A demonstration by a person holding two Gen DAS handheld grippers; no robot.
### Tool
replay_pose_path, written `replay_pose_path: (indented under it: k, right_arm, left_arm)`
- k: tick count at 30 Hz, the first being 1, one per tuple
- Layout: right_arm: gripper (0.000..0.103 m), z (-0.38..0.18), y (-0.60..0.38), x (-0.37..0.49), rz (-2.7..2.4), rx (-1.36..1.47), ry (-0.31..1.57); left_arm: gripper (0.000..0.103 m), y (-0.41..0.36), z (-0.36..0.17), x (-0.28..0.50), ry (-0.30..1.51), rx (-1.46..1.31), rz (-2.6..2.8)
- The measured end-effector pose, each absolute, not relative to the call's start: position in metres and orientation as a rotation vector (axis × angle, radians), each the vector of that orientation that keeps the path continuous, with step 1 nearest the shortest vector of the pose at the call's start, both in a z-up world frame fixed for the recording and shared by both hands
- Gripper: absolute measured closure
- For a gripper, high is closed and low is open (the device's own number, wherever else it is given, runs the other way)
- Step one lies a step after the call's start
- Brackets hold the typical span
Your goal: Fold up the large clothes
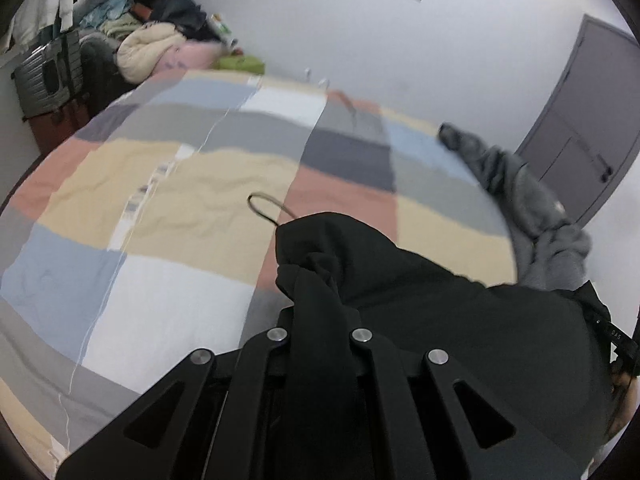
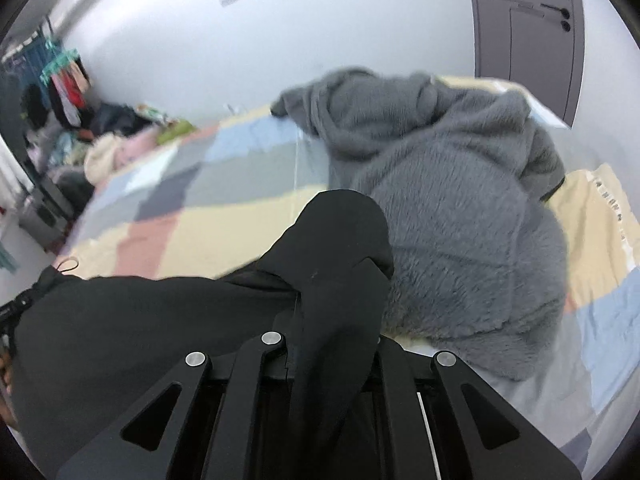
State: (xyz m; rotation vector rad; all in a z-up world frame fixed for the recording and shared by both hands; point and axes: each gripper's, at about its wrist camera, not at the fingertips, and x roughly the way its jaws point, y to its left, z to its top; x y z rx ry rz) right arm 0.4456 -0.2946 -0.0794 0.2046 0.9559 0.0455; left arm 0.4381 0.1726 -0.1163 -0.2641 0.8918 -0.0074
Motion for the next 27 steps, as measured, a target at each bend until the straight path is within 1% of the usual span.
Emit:
replay_pose_path:
  k: [3,7,9,10,12,13,14,15,16,17,18,19,22,24,25,26,27]
  right_arm:
    - [0.097,-0.099,-0.299,0.446,0.049,0.225,0.998]
    - [0.097,-0.104,-0.304,0.443,0.061,0.242,0.998]
    - [0.094,-0.099,-0.31,0.435,0.069,0.266,0.993]
    - [0.089,-0.096,-0.311,0.431,0.072,0.274,1.0]
    - [0.084,-0.09,-0.313,0.421,0.077,0.277,1.026]
    - [0.08,-0.088,-0.314,0.417,0.084,0.274,1.038]
    - [0.077,-0.085,-0.313,0.413,0.09,0.273,1.046]
    - [0.072,-0.081,-0.315,0.406,0.106,0.283,1.051]
    - [0.056,-0.077,-0.316,0.402,0.115,0.294,1.051]
    - [0.035,-0.071,-0.318,0.395,0.116,0.306,1.044]
    - [0.029,-0.063,-0.322,0.388,0.112,0.316,1.024]
    - [0.027,-0.056,-0.323,0.383,0.107,0.322,1.009]
    - [0.027,-0.025,-0.322,0.37,0.079,0.301,0.962]
    - [0.027,0.01,-0.318,0.358,0.076,0.282,0.895]
    - [0.023,0.025,-0.315,0.355,0.077,0.277,0.864]
    - [0.015,0.043,-0.311,0.349,0.081,0.27,0.828]
    - [0.011,0.067,-0.305,0.341,0.093,0.26,0.777]
  left_arm:
    - [0.099,0.178,-0.139,0.434,0.953,-0.291,-0.005]
    - [0.099,0.178,-0.145,0.43,0.977,-0.319,-0.029]
    - [0.097,0.177,-0.136,0.422,0.959,-0.293,-0.024]
    - [0.097,0.177,-0.135,0.422,0.955,-0.289,-0.025]
    - [0.095,0.176,-0.125,0.413,0.954,-0.281,-0.032]
    - [0.087,0.176,-0.123,0.412,0.955,-0.28,-0.034]
    - [0.068,0.177,-0.119,0.408,0.963,-0.284,-0.04]
    - [0.057,0.177,-0.116,0.405,0.963,-0.289,-0.043]
    - [0.035,0.177,-0.11,0.399,0.947,-0.284,-0.04]
    - [0.022,0.176,-0.102,0.392,0.923,-0.269,-0.033]
    - [0.021,0.176,-0.094,0.386,0.9,-0.254,-0.026]
    - [0.021,0.176,-0.088,0.382,0.896,-0.252,-0.029]
    - [0.021,0.172,-0.058,0.366,0.878,-0.251,-0.062]
    - [0.019,0.166,-0.032,0.354,0.848,-0.226,-0.057]
    - [0.017,0.164,-0.019,0.347,0.831,-0.224,-0.062]
    - [0.014,0.161,-0.004,0.34,0.807,-0.223,-0.075]
    - [0.012,0.159,0.008,0.335,0.788,-0.22,-0.082]
